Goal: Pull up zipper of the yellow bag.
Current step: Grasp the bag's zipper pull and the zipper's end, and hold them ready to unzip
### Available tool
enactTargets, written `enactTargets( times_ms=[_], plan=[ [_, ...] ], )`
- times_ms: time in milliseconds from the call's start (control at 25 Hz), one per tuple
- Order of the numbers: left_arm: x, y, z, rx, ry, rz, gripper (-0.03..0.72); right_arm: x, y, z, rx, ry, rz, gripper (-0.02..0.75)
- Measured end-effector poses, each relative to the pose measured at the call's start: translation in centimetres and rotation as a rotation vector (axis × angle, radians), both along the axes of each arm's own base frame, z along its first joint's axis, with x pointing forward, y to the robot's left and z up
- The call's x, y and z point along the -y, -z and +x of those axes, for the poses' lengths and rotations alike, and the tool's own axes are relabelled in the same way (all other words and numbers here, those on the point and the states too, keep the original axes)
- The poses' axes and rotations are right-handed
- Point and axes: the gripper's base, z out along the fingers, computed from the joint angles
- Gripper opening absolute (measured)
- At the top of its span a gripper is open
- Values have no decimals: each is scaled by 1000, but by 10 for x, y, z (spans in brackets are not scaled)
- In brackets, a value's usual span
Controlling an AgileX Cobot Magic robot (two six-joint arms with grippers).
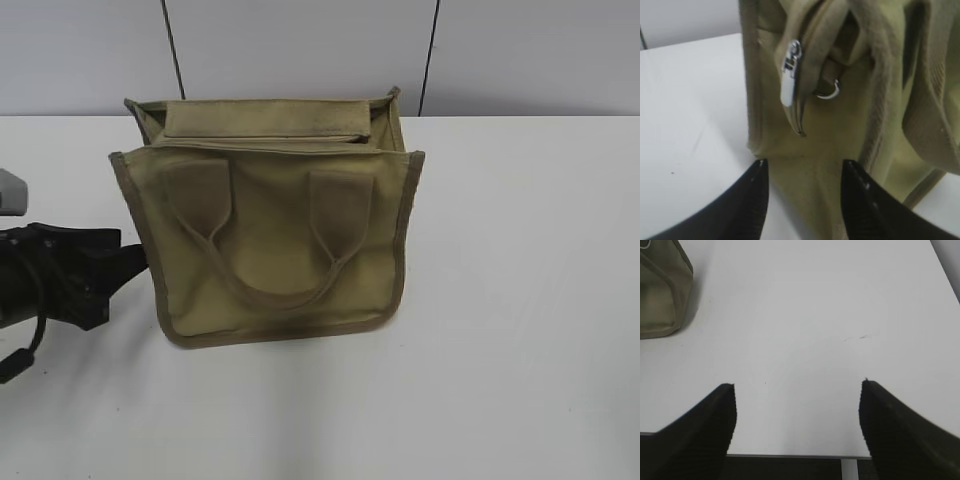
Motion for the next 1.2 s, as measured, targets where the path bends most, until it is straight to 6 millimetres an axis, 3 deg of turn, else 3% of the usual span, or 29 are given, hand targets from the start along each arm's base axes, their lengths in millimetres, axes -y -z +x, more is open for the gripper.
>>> enactTargets(
  times_ms=[360, 680, 760, 1040, 1200],
  plan=[
    [14, 26, 41, -11, 82, -49, 356, 0, 0, 0, 0, 0, 0, 584],
    [23, 51, 63, 23, 151, -112, 341, 0, 0, 0, 0, 0, 0, 584],
    [24, 54, 66, 40, 155, -112, 300, 0, 0, 0, 0, 0, 0, 584],
    [20, 59, 69, 50, 100, -95, 22, 0, 0, 0, 0, 0, 0, 584],
    [17, 58, 71, 57, 63, -93, 4, 0, 0, 0, 0, 0, 0, 584]
  ],
)
